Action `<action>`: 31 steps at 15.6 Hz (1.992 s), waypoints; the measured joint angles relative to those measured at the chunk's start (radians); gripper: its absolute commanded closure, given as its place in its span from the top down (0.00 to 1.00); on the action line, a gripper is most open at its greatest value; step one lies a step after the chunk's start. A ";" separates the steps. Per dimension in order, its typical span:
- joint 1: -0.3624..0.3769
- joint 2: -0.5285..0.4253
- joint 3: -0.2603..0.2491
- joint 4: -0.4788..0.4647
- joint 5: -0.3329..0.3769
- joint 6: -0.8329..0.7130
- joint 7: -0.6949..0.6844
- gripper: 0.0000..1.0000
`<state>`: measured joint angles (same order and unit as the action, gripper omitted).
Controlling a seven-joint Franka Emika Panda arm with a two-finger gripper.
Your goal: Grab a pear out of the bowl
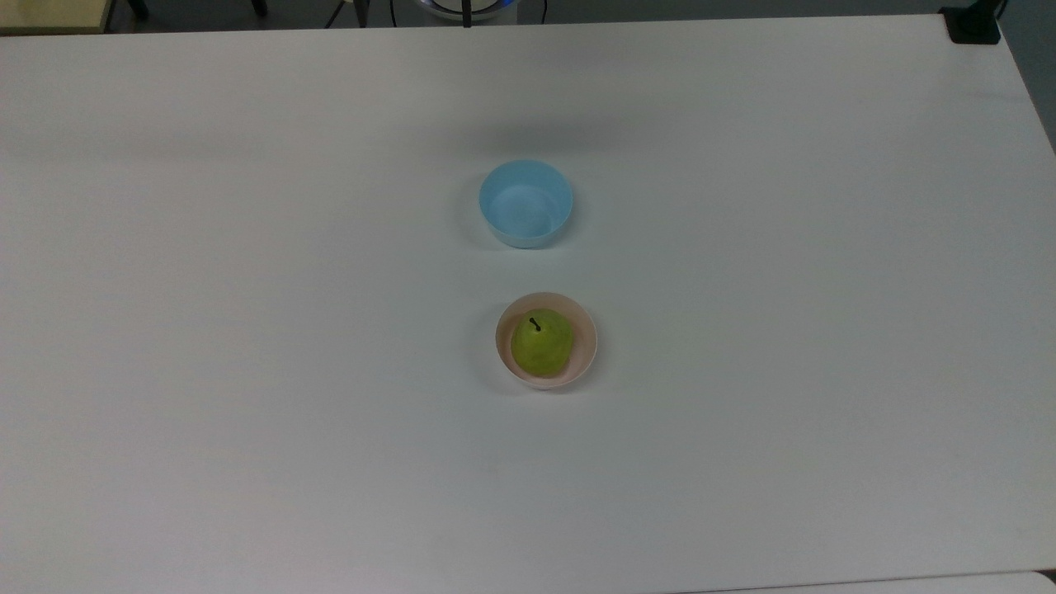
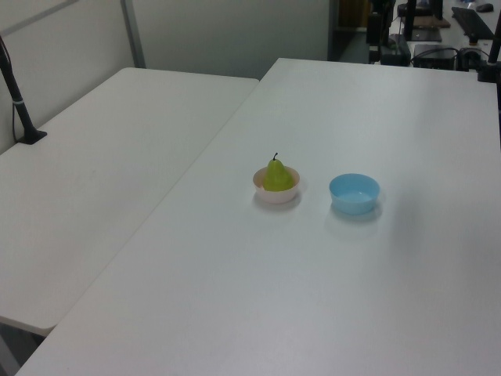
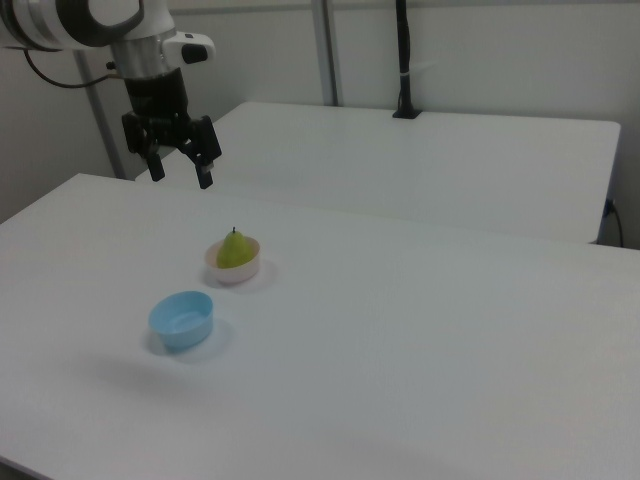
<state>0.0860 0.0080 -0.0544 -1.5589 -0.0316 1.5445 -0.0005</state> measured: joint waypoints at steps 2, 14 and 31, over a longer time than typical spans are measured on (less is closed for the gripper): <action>0.000 0.000 0.000 0.000 0.000 0.000 0.000 1.00; 0.005 0.006 0.002 0.000 0.000 0.000 -0.007 1.00; 0.104 0.229 0.011 -0.002 0.012 0.321 -0.072 1.00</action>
<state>0.1900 0.2372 -0.0431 -1.5611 -0.0200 1.8656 -0.0722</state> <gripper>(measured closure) 0.000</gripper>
